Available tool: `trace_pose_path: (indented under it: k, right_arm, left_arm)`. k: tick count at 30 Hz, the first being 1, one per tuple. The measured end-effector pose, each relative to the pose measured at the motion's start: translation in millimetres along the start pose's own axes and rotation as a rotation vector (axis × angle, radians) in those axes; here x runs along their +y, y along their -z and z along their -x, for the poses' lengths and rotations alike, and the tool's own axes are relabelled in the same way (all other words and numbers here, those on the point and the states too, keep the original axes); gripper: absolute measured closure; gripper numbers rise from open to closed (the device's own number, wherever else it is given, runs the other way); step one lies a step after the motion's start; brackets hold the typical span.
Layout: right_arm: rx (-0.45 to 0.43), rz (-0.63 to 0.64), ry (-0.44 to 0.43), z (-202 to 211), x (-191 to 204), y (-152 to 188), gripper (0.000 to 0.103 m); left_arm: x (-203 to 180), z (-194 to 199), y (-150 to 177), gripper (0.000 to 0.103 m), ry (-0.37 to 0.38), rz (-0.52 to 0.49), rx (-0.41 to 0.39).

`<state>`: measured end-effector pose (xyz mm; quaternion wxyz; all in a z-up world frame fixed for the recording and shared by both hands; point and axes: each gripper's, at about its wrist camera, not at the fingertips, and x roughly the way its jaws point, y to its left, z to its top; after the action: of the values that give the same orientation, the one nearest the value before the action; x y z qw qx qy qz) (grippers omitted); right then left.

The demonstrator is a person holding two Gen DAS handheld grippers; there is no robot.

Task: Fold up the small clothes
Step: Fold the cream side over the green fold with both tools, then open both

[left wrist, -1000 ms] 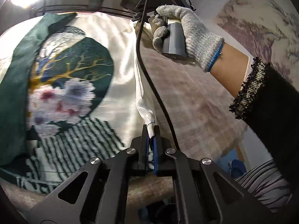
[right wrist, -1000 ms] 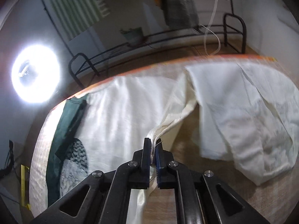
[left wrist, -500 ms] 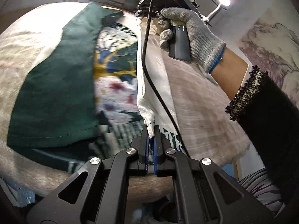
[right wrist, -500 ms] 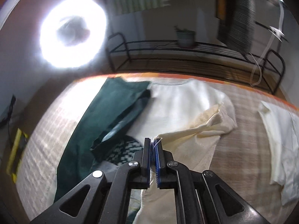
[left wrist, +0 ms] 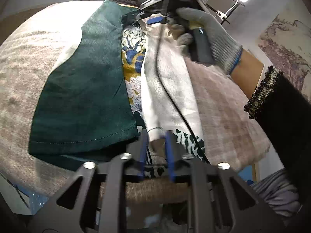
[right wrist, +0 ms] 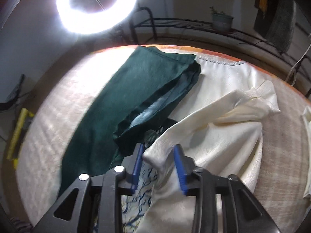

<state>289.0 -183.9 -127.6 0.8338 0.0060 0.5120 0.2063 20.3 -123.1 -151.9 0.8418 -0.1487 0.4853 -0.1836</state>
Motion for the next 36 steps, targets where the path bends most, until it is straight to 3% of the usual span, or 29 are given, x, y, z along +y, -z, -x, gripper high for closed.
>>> trace_pose_path:
  k: [2, 4, 8, 11, 17, 21, 27, 29, 30, 32, 33, 36]
  right_arm:
    - [-0.028, -0.025, -0.075, 18.2, -14.2, -0.6, 0.068]
    - [-0.07, -0.078, -0.129, 35.1, -33.5, -1.7, 0.068]
    - [-0.148, -0.295, -0.136, 58.4, -89.2, -2.0, 0.065]
    - [-0.152, -0.44, -0.128, 57.3, -117.8, -2.8, 0.065]
    - [-0.124, -0.499, -0.067, 33.0, -124.1, -30.6, 0.065]
    - [-0.107, -0.5, -0.043, 16.9, -115.8, -51.0, 0.059]
    - [0.024, -0.42, 0.204, -18.2, -90.9, -71.5, 0.058]
    - [0.05, -0.389, 0.245, -27.6, -88.4, -72.3, 0.064]
    - [0.058, -0.381, 0.249, -31.9, -88.4, -72.5, 0.079]
    - [0.057, -0.36, 0.268, -37.0, -87.0, -70.3, 0.089]
    - [0.049, -0.349, 0.272, -36.3, -86.3, -68.7, 0.1]
    - [0.019, -0.345, 0.237, -27.1, -87.0, -68.2, 0.102]
  left_arm:
    - [0.8, 12.1, 0.3, 0.066, -0.004, -0.016, 0.0]
    - [3.2, 25.0, 0.0, 0.065, 0.0, -0.035, 0.0]
    - [11.8, 51.0, -7.1, 0.065, -0.038, -0.095, 0.002]
    - [26.0, 64.1, -22.7, 0.065, -0.088, -0.119, -0.001]
    - [54.7, 75.9, -48.8, 0.065, -0.127, -0.076, -0.083]
    - [72.6, 67.3, -51.2, 0.065, -0.076, 0.016, -0.044]
    - [70.1, 68.3, -53.4, 0.065, -0.057, 0.004, -0.051]
    - [68.1, 67.9, -53.7, 0.065, -0.061, -0.008, -0.051]
    - [67.9, 67.6, -53.9, 0.065, -0.06, -0.008, -0.049]
    - [69.0, 67.8, -53.8, 0.065, -0.052, -0.001, -0.044]
    - [69.6, 68.6, -53.9, 0.065, -0.048, 0.004, -0.045]
    - [71.4, 71.3, -54.3, 0.065, -0.045, 0.012, -0.054]
